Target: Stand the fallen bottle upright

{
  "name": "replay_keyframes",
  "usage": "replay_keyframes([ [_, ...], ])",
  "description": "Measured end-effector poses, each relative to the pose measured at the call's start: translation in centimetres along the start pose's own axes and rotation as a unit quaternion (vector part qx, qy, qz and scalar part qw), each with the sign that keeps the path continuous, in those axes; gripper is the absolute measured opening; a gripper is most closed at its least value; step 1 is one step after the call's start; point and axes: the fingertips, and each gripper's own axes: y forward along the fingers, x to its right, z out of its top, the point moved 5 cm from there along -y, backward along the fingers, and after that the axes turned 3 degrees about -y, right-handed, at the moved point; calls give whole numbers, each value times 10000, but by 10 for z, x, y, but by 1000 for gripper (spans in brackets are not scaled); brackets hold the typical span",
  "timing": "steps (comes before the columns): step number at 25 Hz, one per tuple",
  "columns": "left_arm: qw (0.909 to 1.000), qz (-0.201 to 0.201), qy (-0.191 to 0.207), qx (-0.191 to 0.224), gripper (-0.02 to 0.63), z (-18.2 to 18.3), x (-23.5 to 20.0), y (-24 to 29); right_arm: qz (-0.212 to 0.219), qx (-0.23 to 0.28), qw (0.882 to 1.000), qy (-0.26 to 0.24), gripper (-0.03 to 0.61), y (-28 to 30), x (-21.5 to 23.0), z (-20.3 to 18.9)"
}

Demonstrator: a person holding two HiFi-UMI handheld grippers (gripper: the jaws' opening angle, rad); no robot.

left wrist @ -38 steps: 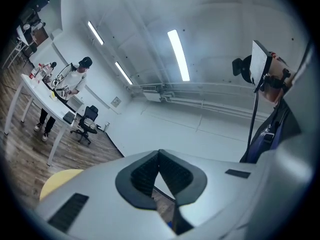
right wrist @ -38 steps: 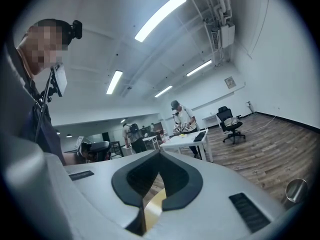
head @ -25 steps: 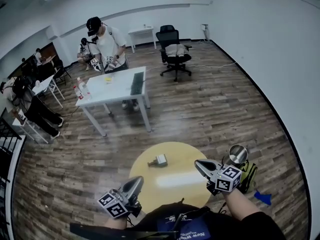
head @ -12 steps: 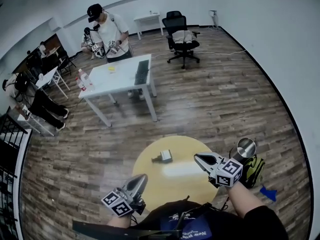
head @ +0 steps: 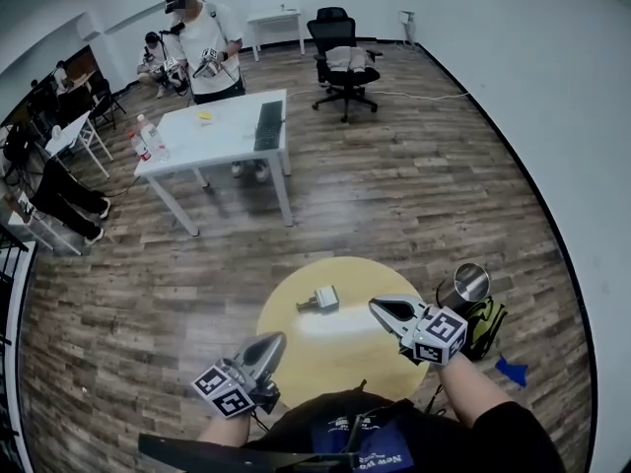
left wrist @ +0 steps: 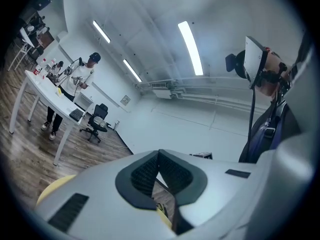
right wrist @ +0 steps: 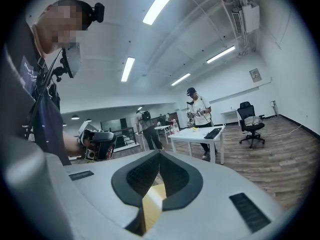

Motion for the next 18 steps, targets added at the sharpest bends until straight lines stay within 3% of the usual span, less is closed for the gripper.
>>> replay_keyframes([
  [6,9995,300,-10,70,3,-3,-17,-19,352,-456,9970,-524,40,40,8,-8],
  [12,9972,716,-203,78,3,-12,-63,-44,759,-1055,9865,-992,111,126,25,-38],
  [15,9958,867,-282,26,3,-20,-90,-54,928,-1522,9737,-1418,145,174,33,-77],
  [18,9948,965,-323,-57,3,-27,-119,-65,1069,-2143,9530,-1853,186,218,35,-127],
])
